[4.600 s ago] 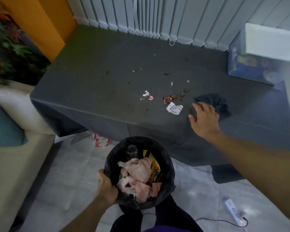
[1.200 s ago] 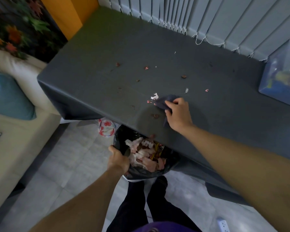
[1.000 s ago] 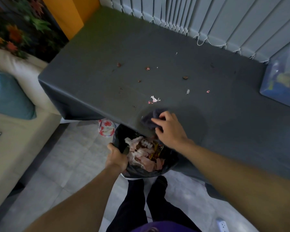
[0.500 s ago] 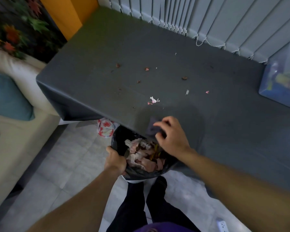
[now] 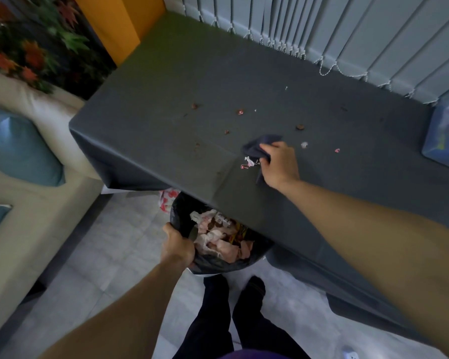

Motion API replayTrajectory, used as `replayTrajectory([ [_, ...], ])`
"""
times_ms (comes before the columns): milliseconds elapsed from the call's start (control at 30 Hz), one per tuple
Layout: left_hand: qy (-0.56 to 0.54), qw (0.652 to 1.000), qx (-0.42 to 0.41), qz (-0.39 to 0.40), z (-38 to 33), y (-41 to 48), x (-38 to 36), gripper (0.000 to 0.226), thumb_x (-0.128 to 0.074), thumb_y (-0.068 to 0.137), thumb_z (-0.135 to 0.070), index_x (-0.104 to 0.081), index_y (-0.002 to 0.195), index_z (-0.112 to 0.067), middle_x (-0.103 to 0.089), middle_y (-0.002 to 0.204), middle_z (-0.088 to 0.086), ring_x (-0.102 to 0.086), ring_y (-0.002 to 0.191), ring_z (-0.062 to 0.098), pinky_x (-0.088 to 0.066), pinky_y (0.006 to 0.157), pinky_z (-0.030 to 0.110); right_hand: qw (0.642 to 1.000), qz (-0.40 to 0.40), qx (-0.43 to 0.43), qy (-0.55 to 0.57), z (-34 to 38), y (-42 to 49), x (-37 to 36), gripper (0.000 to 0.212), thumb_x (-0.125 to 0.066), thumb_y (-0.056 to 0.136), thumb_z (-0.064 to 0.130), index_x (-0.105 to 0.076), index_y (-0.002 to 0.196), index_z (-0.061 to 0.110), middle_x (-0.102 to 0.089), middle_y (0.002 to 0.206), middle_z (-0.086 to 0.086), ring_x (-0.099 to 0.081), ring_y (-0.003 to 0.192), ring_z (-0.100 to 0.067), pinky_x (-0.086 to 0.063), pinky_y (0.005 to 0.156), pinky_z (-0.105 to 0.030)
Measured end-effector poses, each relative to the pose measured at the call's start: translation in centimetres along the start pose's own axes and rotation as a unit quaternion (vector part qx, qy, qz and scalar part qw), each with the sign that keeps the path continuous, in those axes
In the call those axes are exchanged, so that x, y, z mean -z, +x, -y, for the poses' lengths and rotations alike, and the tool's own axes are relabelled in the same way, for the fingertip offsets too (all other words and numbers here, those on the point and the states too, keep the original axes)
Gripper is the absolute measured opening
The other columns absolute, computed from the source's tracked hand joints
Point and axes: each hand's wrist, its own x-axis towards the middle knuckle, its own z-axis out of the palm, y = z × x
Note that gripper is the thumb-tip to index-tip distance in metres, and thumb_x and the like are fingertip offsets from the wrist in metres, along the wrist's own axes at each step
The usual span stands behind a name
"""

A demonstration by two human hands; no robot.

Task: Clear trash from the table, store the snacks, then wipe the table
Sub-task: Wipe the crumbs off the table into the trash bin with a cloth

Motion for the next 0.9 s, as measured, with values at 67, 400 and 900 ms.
replayTrajectory([
  [67, 0.005, 1.0, 0.0, 0.002, 0.0, 0.2, 0.2, 0.037, -0.048, 0.094, -0.02, -0.028, 0.125, -0.017, -0.053, 0.112, 0.02, -0.06, 0.098, 0.048, -0.057, 0.081, 0.062, 0.997, 0.031, 0.064, -0.004, 1.5, -1.7, -0.5, 0.036, -0.062, 0.091, 0.016, -0.067, 0.127, 0.02, -0.057, 0.124, -0.008, -0.052, 0.112, -0.032, -0.045, 0.098, -0.037],
  [400, 0.024, 0.999, 0.011, 0.026, 1.4, 2.0, -1.0, 0.037, -0.045, 0.076, -0.019, -0.026, 0.108, -0.022, -0.056, 0.105, 0.021, -0.064, 0.09, 0.049, -0.059, 0.075, 0.06, 0.936, 0.122, 0.33, 0.004, 2.5, -13.0, -3.5, 0.037, -0.056, 0.081, 0.022, -0.073, 0.113, 0.017, -0.06, 0.115, -0.009, -0.053, 0.099, -0.031, -0.055, 0.079, -0.042],
  [900, 0.012, 1.0, 0.015, 0.023, -1.5, 0.1, -1.0, 0.035, -0.052, 0.093, -0.016, -0.025, 0.114, -0.02, -0.052, 0.108, 0.02, -0.061, 0.097, 0.047, -0.058, 0.081, 0.06, 0.973, 0.076, 0.214, 0.036, 1.0, -10.8, 0.0, 0.042, -0.056, 0.084, 0.008, -0.061, 0.125, 0.014, -0.057, 0.109, -0.005, -0.054, 0.102, -0.027, -0.054, 0.074, -0.042],
])
